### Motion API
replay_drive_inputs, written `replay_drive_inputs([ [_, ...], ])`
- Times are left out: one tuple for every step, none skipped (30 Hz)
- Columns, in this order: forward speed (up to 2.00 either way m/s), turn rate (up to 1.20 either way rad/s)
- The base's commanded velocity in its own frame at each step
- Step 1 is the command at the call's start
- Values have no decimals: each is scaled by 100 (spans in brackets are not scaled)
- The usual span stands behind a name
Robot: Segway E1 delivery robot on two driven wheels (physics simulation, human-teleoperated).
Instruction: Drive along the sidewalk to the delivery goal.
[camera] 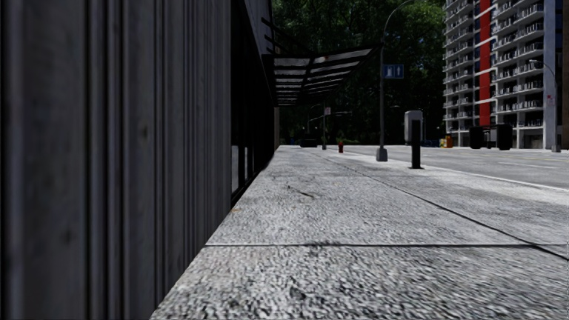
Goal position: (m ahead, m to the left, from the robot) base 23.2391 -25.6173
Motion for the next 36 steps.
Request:
replay_drive_inputs([
  [200,0],
  [200,0],
  [200,0],
  [200,0],
  [200,0],
  [200,0],
  [200,0],
  [200,0],
  [200,0],
  [200,0],
  [200,0],
  [200,0],
  [200,0],
  [200,0],
  [200,0],
  [200,0],
  [200,0],
  [200,0],
  [200,0],
  [200,0],
  [200,0],
  [200,0],
  [200,0],
  [200,0],
  [200,0],
  [200,0],
  [200,0],
  [200,0],
  [200,0],
  [200,-14],
  [200,-23],
  [200,-26],
  [200,-26],
  [200,-26],
  [200,-7],
  [200,0],
])
